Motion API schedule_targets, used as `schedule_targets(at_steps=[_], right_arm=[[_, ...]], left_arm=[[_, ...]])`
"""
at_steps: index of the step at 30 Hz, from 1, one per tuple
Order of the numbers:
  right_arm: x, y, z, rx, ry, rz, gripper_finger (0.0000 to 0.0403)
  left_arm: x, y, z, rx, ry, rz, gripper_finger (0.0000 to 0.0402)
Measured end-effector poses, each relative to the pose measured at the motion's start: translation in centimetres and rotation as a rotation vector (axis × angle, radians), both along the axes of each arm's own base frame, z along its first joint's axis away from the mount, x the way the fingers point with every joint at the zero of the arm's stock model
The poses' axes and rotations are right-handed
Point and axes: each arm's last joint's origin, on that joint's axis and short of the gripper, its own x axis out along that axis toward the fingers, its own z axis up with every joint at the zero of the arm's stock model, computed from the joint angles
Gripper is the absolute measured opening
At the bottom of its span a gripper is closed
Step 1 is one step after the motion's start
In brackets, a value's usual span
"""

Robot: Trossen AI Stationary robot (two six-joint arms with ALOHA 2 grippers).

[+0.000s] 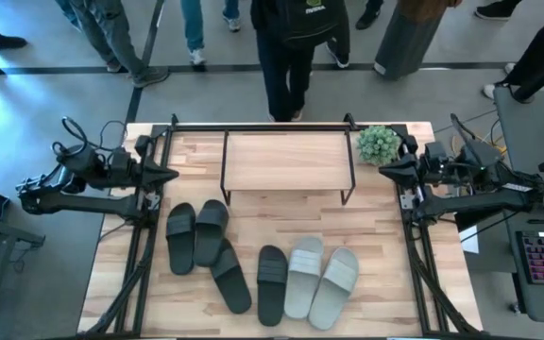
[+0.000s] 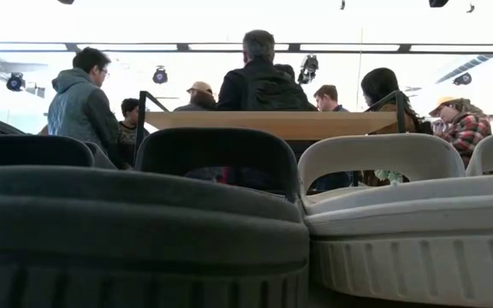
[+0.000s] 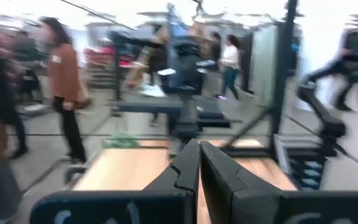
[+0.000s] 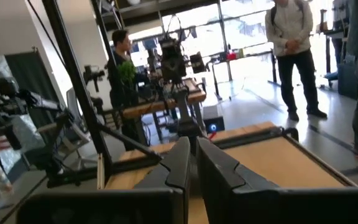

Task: Pick and place slides into the shelf
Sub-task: Put the gray slide on the shelf

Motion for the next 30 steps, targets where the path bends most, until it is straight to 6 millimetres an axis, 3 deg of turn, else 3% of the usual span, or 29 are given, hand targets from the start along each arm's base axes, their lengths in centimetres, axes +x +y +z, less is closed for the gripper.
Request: schedule_targets(at_steps=[3, 6, 11, 14, 17, 23, 30], right_arm=[[0.2, -0.1, 0.3, 0.068, -0.034, -0.021, 0.0022], [0.3, -0.1, 0.5, 0.19, -0.054, -0.015, 0.0022], [0.2, -0.1, 1.2, 0.245, -0.106, -0.003, 0.0022], [0.5, -0.1, 1.9, 0.264, -0.178, 0.008, 0.0022], [1.4, -0.1, 2.8, 0.253, -0.262, 0.031, 0.0022], [3.4, -0.1, 4.3, 0.247, -0.425, 0.054, 0.0022], [6.7, -0.1, 4.1, 0.268, -0.447, 0.037, 0.0022]], left_arm=[[-0.4, 0.4, 0.6, -0.006, -0.067, 0.142, 0.0], [-0.3, 0.4, 1.1, -0.016, -0.118, 0.153, 0.0], [0.0, 0.4, 2.6, -0.031, -0.275, 0.14, 0.0], [0.0, 0.4, 3.8, -0.215, -0.423, 0.09, 0.0], [0.0, 0.4, 4.7, -0.315, -0.532, 0.059, 0.0], [-0.6, 0.4, 5.7, -0.256, -0.643, 0.063, 0.0], [-1.9, 0.4, 6.7, -0.253, -0.78, 0.05, 0.0]])
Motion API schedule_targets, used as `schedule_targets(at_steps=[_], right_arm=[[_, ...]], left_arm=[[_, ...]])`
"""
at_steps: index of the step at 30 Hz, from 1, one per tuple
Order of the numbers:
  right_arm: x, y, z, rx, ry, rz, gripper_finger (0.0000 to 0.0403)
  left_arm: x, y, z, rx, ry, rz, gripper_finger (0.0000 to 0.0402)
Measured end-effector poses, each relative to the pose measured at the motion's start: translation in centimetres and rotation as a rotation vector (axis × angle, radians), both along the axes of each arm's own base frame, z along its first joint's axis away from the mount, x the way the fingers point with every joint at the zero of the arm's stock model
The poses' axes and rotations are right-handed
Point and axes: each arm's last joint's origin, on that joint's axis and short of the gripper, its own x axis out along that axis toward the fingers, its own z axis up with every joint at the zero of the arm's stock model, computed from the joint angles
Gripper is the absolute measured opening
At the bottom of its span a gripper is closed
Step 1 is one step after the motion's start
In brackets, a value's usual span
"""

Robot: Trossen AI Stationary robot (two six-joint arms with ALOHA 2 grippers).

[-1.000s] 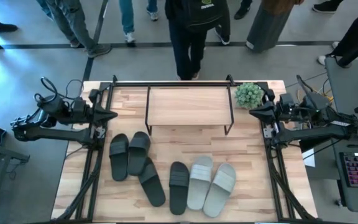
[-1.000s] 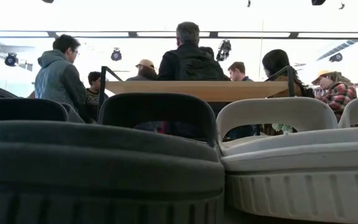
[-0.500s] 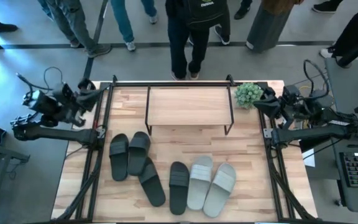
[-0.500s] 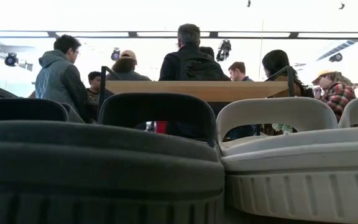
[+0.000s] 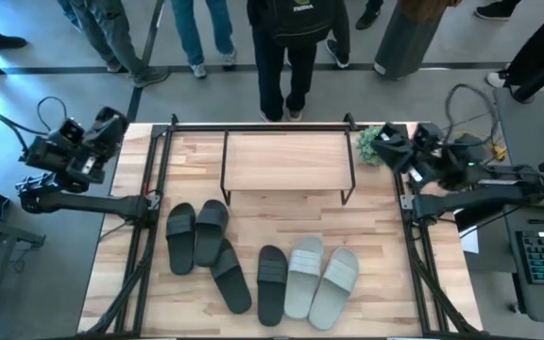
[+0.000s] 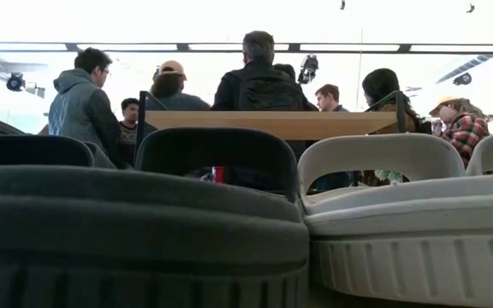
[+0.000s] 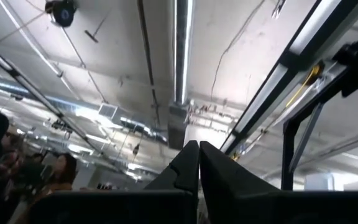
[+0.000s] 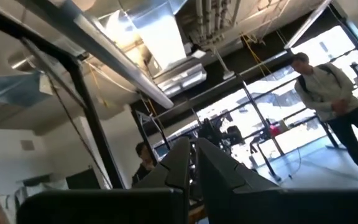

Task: Pick and place slides into the shelf
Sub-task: Put the gray slide on the shelf

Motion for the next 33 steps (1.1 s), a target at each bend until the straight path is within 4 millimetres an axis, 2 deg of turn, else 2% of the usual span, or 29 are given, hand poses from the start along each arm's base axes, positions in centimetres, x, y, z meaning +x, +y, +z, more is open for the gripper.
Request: schedule_targets(at_steps=[4, 9, 12, 16, 20, 24, 29, 33], right_arm=[[2.9, 0.0, -0.6, 0.047, 0.054, 0.012, 0.0022], [6.1, -0.1, 0.3, 0.074, 0.218, 0.022, 0.0023], [7.6, 0.2, 0.7, 0.124, 0.523, 0.042, 0.0036], [8.7, 1.7, 0.3, 0.176, 0.986, 0.05, 0.0072], [9.1, 4.5, 0.3, 0.199, 1.298, 0.059, 0.0113], [9.2, 8.2, -0.2, 0.197, 1.499, 0.005, 0.0146], [8.9, 13.3, -1.6, 0.211, 1.642, -0.072, 0.0165], [8.6, 17.8, -4.2, 0.19, 1.728, -0.163, 0.0167]], left_arm=[[-0.3, 0.0, 0.3, 0.018, -0.039, 0.003, 0.0], [0.4, -0.2, -0.6, 0.13, 0.103, 0.036, 0.0], [1.2, -0.2, -1.4, 0.133, 0.219, 0.038, 0.0], [1.7, -0.1, -2.1, 0.114, 0.308, 0.058, 0.0], [1.6, -0.1, -2.4, 0.114, 0.338, 0.058, 0.0], [1.4, -0.1, -2.5, 0.115, 0.351, 0.057, 0.0], [1.4, -0.1, -3.0, 0.117, 0.393, 0.055, 0.0], [1.6, -0.1, -3.4, 0.122, 0.437, 0.051, 0.0]])
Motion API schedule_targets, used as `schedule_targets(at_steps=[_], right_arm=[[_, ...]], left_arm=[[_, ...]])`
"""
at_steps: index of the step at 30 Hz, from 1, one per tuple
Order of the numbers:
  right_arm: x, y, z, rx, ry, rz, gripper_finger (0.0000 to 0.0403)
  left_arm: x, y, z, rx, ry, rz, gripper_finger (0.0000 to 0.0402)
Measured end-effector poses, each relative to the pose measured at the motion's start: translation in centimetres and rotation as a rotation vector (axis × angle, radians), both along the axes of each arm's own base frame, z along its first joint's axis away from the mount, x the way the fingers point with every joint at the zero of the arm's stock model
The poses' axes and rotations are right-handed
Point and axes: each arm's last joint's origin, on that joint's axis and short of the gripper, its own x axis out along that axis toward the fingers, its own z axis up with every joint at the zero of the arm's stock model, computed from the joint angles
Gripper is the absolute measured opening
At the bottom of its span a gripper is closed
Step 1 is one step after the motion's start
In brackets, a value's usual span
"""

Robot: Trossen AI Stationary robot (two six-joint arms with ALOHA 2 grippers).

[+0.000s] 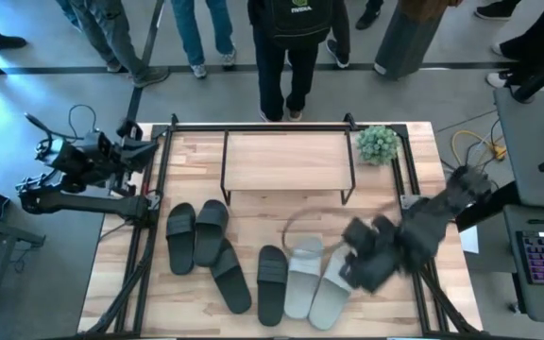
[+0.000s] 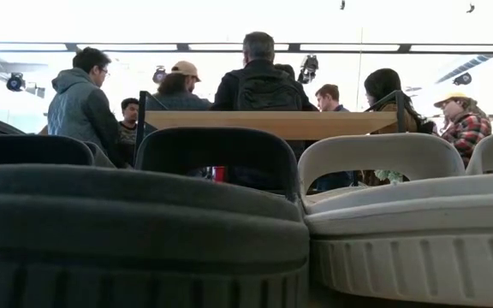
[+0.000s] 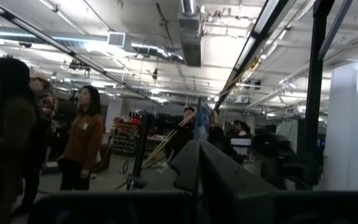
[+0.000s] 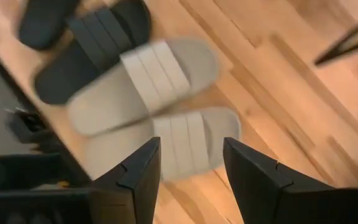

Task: Pick and place slides into the shelf
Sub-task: Put the gray slide on the shelf

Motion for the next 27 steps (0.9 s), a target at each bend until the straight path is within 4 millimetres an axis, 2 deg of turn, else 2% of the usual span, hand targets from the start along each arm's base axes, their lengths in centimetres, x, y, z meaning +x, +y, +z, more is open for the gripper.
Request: schedule_targets(at_steps=[7, 14, 21, 27], right_arm=[[0.2, 6.3, -7.1, -0.21, 0.144, -0.062, 0.0167], [1.4, 10.0, -13.2, -0.343, 0.236, -0.032, 0.0167], [2.5, 11.1, -16.3, -0.419, 0.252, -0.029, 0.0192], [3.4, 10.9, -17.0, -0.411, 0.234, -0.04, 0.0221]], left_arm=[[0.5, 0.0, -0.9, 0.004, 0.096, 0.001, 0.0], [0.5, 0.0, -1.0, 0.003, 0.113, 0.002, 0.0], [0.3, 0.2, -1.1, -0.016, 0.123, 0.058, 0.0], [0.3, 0.2, -1.2, -0.022, 0.129, 0.075, 0.0]])
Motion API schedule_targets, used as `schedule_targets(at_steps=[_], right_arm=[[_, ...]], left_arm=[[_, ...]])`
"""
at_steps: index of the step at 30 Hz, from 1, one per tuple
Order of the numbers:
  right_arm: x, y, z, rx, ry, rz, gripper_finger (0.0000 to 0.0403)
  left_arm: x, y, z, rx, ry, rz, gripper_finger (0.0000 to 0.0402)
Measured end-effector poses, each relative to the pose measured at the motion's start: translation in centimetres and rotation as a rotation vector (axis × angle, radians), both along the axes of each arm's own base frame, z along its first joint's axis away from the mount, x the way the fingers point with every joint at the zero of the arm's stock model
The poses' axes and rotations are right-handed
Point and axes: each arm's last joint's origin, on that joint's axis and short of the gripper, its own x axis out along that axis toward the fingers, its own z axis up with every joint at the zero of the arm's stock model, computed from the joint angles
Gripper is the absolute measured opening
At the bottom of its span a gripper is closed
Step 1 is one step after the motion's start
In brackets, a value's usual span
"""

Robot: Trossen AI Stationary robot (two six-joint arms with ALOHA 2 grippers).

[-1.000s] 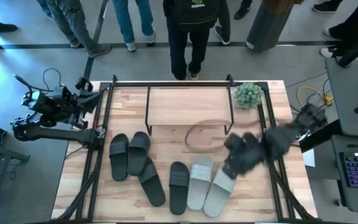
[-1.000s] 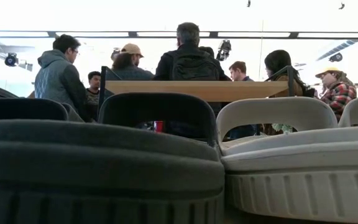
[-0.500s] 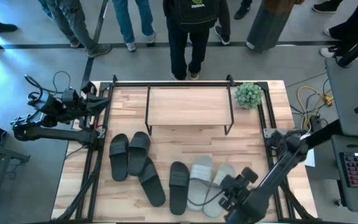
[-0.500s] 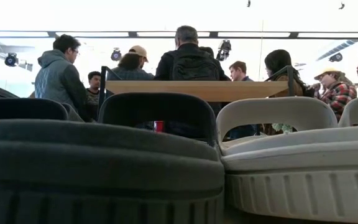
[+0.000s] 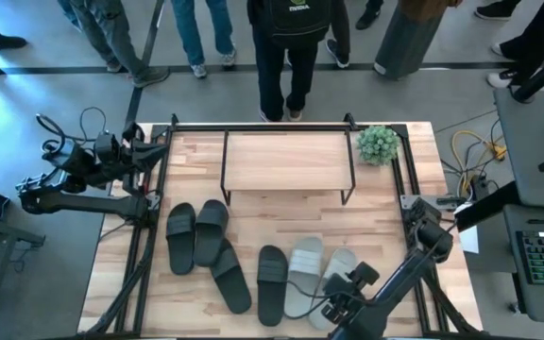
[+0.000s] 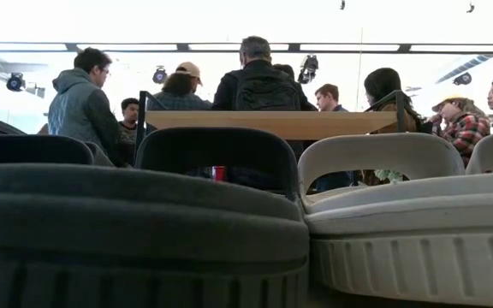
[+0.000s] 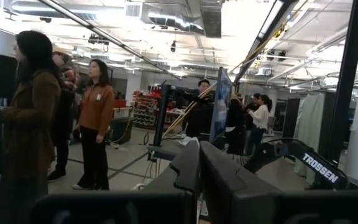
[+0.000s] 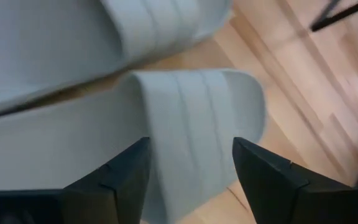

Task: Pick and place slides into the shelf
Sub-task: Put the gray slide on the shelf

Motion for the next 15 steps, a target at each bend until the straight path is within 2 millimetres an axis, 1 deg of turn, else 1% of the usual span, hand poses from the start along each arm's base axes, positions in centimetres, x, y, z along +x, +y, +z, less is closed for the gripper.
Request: schedule_targets(at_steps=[5, 7, 15], right_arm=[[0.3, 0.4, -0.7, 0.042, -0.023, 0.041, 0.0233], [0.2, 0.3, -0.9, 0.031, -0.012, 0.042, 0.0235], [-0.2, -1.3, -2.7, -0.042, 0.063, 0.021, 0.0225]], left_arm=[[0.0, 0.0, 0.0, -0.005, 0.0, 0.016, 0.0], [0.0, 0.1, 0.0, -0.007, -0.001, 0.026, 0.0], [0.0, 0.1, 0.0, -0.009, -0.001, 0.033, 0.0]])
